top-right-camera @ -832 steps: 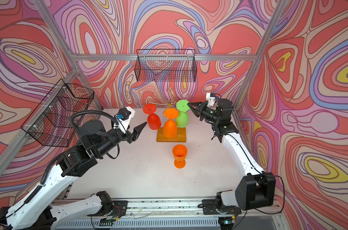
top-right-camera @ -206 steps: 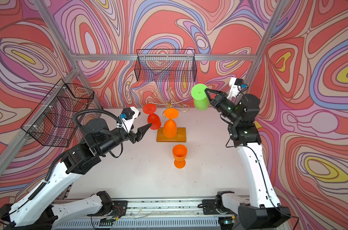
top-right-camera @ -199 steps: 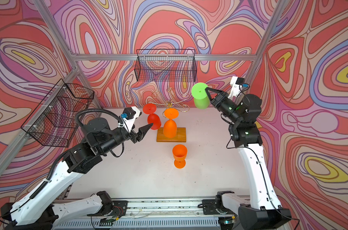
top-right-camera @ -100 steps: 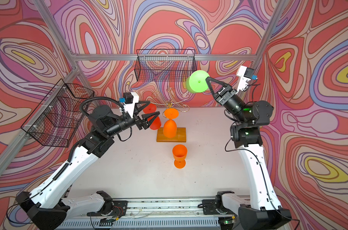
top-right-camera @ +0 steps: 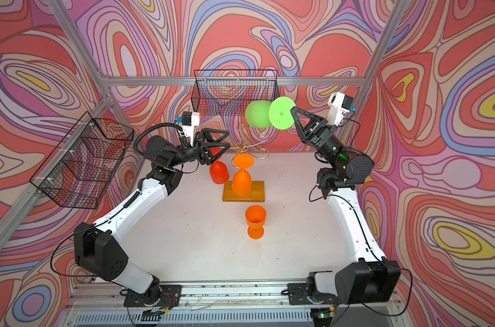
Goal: Take the wine glass off the wine glass rack
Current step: Place the wine glass at the middle-right of the table.
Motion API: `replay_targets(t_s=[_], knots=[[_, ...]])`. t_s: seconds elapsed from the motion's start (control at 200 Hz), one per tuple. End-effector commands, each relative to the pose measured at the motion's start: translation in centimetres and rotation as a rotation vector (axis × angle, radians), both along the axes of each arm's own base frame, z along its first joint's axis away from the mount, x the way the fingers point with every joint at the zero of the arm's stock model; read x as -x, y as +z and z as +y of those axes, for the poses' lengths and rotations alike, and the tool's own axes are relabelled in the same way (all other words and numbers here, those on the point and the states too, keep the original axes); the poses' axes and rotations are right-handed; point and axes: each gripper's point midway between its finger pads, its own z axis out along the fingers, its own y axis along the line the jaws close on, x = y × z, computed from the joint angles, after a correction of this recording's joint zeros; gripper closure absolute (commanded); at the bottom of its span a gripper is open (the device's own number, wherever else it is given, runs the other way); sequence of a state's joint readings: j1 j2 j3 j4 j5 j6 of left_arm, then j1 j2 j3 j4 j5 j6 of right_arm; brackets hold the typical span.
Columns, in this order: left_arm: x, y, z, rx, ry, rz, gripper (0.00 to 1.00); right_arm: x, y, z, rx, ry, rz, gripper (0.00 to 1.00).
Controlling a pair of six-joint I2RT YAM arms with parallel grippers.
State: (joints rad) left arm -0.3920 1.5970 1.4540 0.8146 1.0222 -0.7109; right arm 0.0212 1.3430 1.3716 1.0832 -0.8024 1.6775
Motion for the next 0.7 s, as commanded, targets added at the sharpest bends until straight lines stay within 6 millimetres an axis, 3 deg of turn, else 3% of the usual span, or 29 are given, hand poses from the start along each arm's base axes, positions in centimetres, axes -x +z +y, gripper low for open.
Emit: replay_targets(t_s=[0.0, 0.21, 0.696], knots=[[2.4, 3.3, 0.5, 0.066, -0.093, -0.118, 0.2, 2.3, 0.6, 0.0, -0.042, 0.076, -0.073, 1.0], [1.5, 4.0, 0.0, 0.104, -0.152, -0.108, 0.2, 1.7, -0.3, 0.9, -0.069, 0.146, -0.049, 1.0], [0.4, 3.4, -0.5, 0.107, -0.184, -0.078, 0.2, -0.1, -1.8, 3.4, -0.085, 0.225, -0.027, 1.0]])
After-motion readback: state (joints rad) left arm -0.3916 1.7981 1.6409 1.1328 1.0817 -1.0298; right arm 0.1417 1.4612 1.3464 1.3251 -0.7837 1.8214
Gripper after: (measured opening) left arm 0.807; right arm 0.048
